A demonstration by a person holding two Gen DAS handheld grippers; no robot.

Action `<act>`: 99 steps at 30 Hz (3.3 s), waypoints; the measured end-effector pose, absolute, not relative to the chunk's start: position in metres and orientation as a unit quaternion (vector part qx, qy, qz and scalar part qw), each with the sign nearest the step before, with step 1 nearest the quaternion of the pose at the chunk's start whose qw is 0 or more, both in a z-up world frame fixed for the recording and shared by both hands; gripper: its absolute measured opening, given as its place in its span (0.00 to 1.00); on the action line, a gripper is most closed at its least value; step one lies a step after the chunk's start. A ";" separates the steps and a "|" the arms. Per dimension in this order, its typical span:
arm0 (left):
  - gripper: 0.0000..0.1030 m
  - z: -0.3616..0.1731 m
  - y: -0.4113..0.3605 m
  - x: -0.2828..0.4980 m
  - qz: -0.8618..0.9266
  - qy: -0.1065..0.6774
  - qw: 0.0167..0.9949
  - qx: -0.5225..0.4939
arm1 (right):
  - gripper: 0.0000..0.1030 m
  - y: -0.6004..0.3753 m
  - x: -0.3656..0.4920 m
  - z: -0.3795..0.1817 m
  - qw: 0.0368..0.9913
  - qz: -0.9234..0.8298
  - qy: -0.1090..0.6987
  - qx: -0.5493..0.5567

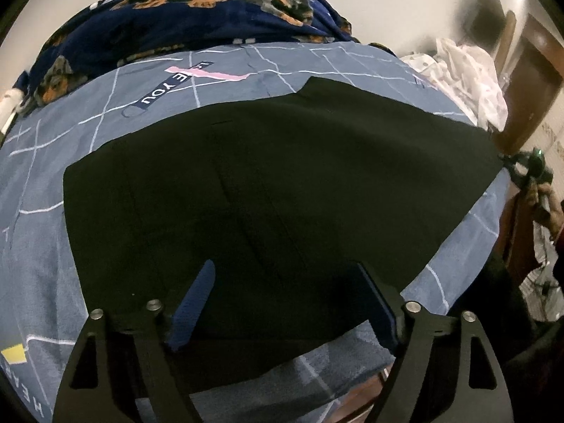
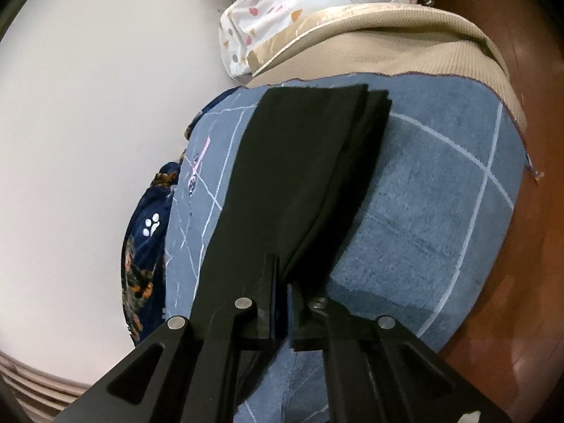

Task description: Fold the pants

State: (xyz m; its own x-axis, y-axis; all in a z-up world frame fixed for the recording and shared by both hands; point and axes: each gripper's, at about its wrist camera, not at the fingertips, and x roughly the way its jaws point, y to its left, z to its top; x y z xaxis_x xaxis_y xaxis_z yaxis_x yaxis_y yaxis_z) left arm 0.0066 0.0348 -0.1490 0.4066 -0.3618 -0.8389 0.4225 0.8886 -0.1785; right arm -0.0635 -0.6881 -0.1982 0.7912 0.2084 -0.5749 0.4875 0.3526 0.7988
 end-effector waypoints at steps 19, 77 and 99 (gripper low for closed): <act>0.81 -0.122 0.066 0.000 -0.209 0.462 0.861 -0.033 | 0.00 -0.688 -0.060 -0.200 0.750 -0.120 0.328 0.562; 0.11 -0.133 0.161 0.006 -0.120 0.564 0.791 -0.206 | 0.00 -0.685 -0.066 -0.205 0.733 -0.134 0.308 0.591; 0.10 -0.135 0.158 0.000 -0.083 0.533 0.824 -0.175 | 0.00 -0.684 -0.066 -0.208 0.732 -0.123 0.288 0.606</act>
State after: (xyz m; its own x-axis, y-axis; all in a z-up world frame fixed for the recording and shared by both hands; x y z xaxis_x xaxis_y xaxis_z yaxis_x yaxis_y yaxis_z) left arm 0.0004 0.1580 -0.1353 0.4178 -0.3237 -0.8489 -0.0497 0.9248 -0.3771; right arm -0.0661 -0.6843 -0.2076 0.8040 0.1689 -0.5701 0.5285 0.2364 0.8153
